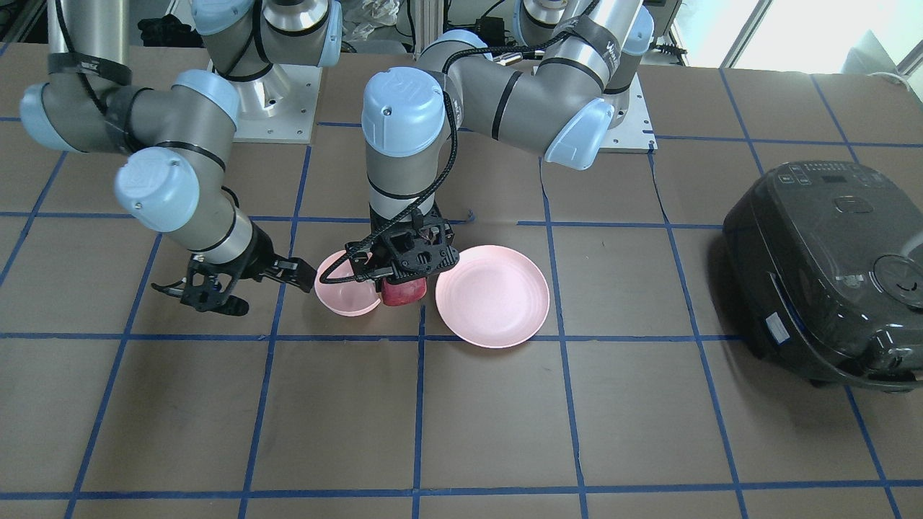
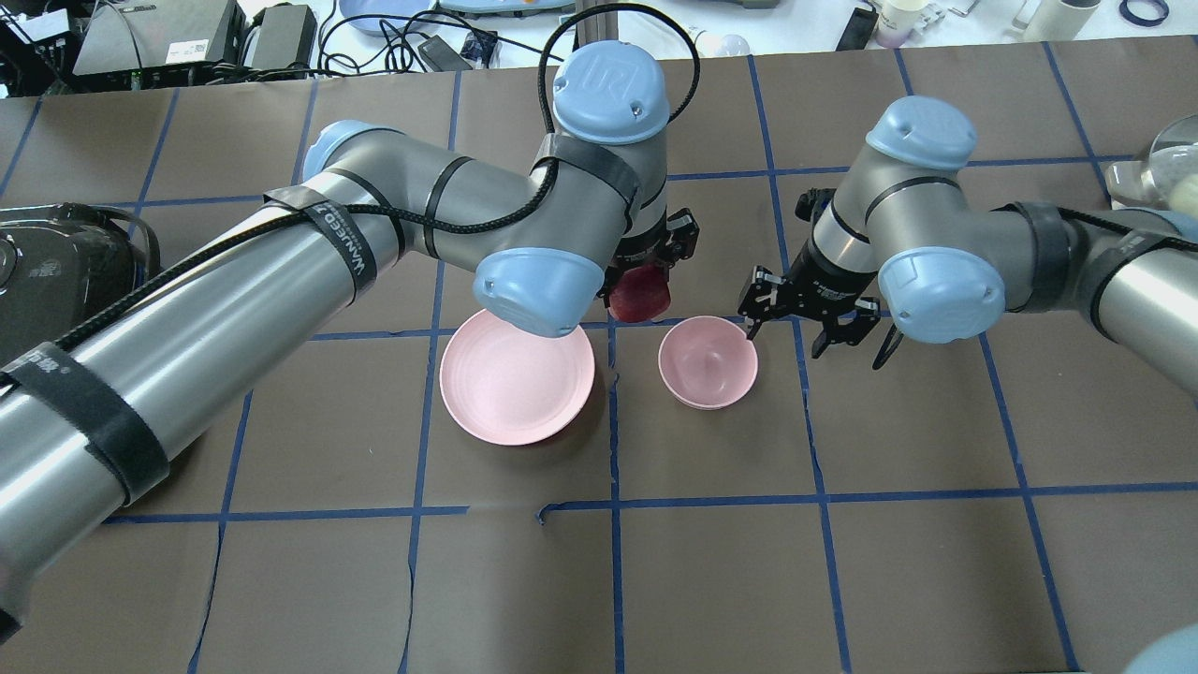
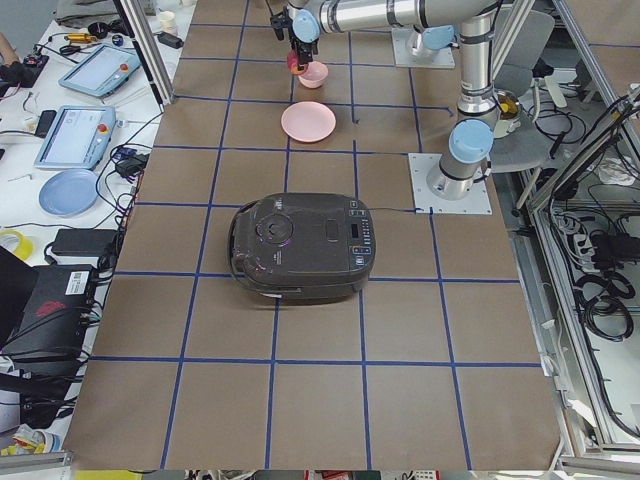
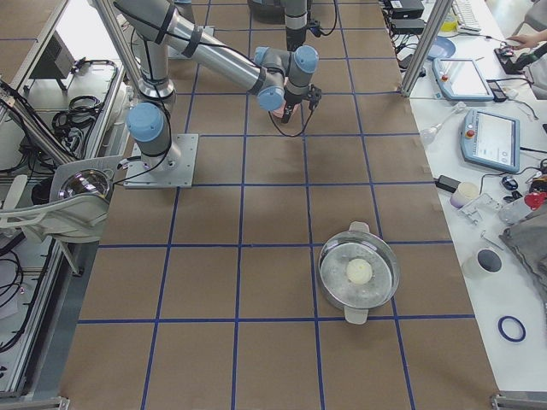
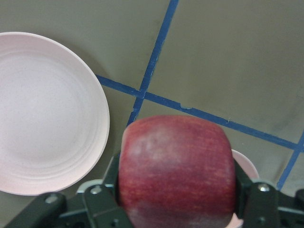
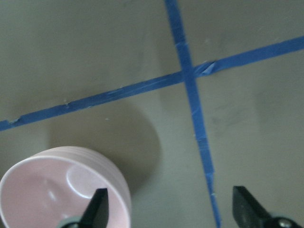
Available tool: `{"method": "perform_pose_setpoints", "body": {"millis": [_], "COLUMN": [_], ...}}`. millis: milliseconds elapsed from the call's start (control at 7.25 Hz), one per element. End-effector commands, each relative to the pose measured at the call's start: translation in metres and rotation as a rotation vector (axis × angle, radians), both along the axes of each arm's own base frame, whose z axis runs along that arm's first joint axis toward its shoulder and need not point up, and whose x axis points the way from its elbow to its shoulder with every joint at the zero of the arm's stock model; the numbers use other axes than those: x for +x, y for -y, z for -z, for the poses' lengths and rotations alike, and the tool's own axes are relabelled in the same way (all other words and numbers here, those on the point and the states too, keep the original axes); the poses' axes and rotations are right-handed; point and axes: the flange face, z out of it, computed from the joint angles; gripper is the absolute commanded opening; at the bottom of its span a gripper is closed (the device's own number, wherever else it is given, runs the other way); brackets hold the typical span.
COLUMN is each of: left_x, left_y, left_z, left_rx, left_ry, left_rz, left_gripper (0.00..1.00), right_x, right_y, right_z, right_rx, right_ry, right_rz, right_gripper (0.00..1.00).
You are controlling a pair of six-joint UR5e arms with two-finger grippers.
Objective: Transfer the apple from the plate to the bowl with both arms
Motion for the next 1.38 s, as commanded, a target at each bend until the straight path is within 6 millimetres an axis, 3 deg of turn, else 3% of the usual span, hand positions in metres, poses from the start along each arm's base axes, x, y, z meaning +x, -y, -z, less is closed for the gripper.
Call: {"method": "perform_pose_setpoints", "body": {"millis": [0, 138, 276, 414, 552, 690, 828, 966, 1241], "left_x": [-0.027, -0.051, -0.070, -0.078, -0.087, -0.090, -0.089, -0.089, -0.089], "left_y": [-0.018, -0.030, -0.041, -0.043, -0.045, -0.048, -0.048, -0.047, -0.046], "left_z": [0.010, 0.028, 0.051, 0.067, 0.079, 0.090, 0.092, 0.095, 0.088], "left_rx": [0.013, 0.021, 0.044, 0.054, 0.044, 0.055, 0.056, 0.059, 0.044], "left_ry": [-0.003, -0.002, 0.011, 0.016, 0.002, 0.012, 0.016, 0.021, 0.018], "left_rz": [-0.043, -0.040, -0.065, -0.059, -0.065, -0.059, -0.041, -0.038, 0.014], "left_gripper": [0.15, 0.15, 0.15, 0.16, 0.20, 0.22, 0.46, 0.96, 1.00], "right_x": [-0.087, -0.100, -0.103, -0.097, -0.098, -0.098, -0.099, -0.098, -0.098], "right_y": [0.012, 0.014, 0.008, -0.013, -0.013, -0.009, -0.010, -0.012, -0.013], "right_z": [-0.032, -0.053, -0.099, -0.149, -0.170, -0.169, -0.173, -0.166, -0.175], "right_rx": [0.016, 0.012, -0.034, -0.051, -0.071, -0.071, -0.075, -0.048, -0.063], "right_ry": [-0.054, -0.077, -0.125, -0.128, -0.137, -0.134, -0.137, -0.130, -0.134], "right_rz": [0.010, 0.021, 0.017, 0.018, 0.020, 0.017, 0.019, 0.017, 0.020], "right_gripper": [1.00, 1.00, 1.00, 1.00, 1.00, 1.00, 1.00, 1.00, 1.00]}}
